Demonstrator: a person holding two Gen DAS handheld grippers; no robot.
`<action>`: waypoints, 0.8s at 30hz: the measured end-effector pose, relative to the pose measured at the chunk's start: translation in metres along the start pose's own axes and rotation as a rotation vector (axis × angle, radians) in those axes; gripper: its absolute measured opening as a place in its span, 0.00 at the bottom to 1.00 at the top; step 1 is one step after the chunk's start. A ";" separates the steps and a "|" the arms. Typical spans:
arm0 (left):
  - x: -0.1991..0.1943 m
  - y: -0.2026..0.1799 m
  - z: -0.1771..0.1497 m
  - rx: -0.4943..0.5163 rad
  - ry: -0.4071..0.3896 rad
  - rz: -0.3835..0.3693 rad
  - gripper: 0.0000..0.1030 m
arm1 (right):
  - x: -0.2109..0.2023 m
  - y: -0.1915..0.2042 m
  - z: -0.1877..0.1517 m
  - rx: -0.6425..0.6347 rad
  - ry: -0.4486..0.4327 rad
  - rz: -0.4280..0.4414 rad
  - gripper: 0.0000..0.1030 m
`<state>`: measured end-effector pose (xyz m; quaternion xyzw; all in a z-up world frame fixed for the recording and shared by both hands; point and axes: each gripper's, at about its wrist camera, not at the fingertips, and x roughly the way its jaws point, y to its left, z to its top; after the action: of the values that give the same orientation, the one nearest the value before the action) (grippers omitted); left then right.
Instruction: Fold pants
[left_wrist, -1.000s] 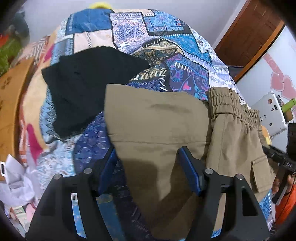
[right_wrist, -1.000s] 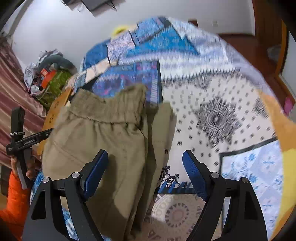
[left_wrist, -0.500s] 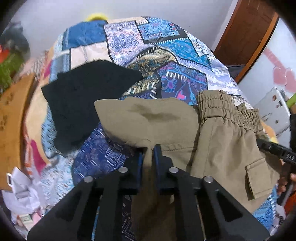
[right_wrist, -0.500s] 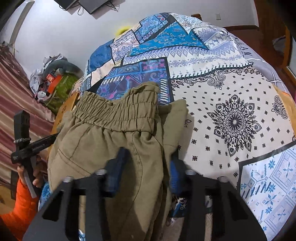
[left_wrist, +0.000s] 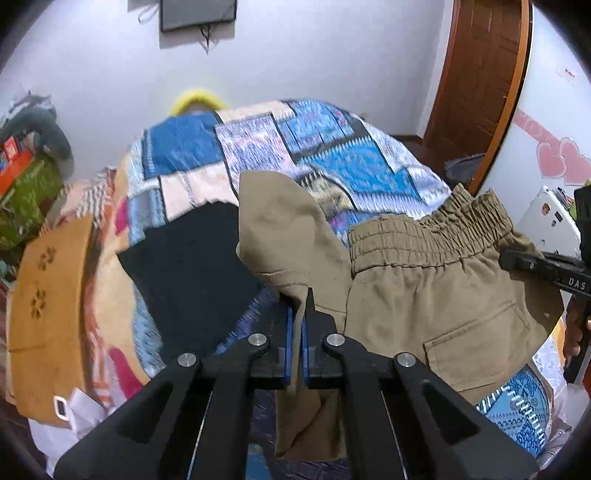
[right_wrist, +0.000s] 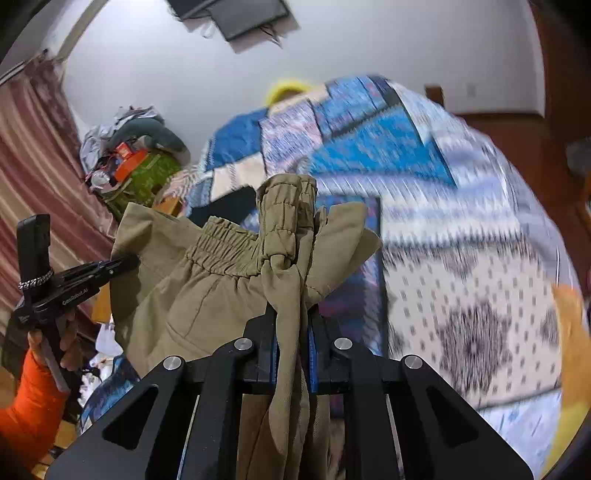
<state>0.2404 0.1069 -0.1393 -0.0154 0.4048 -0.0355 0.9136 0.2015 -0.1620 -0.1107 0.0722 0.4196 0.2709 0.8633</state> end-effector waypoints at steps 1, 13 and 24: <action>-0.003 0.005 0.004 -0.003 -0.013 0.012 0.03 | 0.001 0.004 0.006 -0.017 -0.009 0.001 0.10; -0.002 0.095 0.049 -0.130 -0.101 0.150 0.03 | 0.060 0.055 0.088 -0.153 -0.064 0.055 0.10; 0.062 0.177 0.048 -0.242 -0.026 0.247 0.03 | 0.159 0.092 0.119 -0.196 0.010 0.097 0.10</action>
<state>0.3267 0.2781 -0.1625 -0.0759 0.3932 0.1263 0.9076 0.3342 0.0115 -0.1114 0.0062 0.3913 0.3525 0.8500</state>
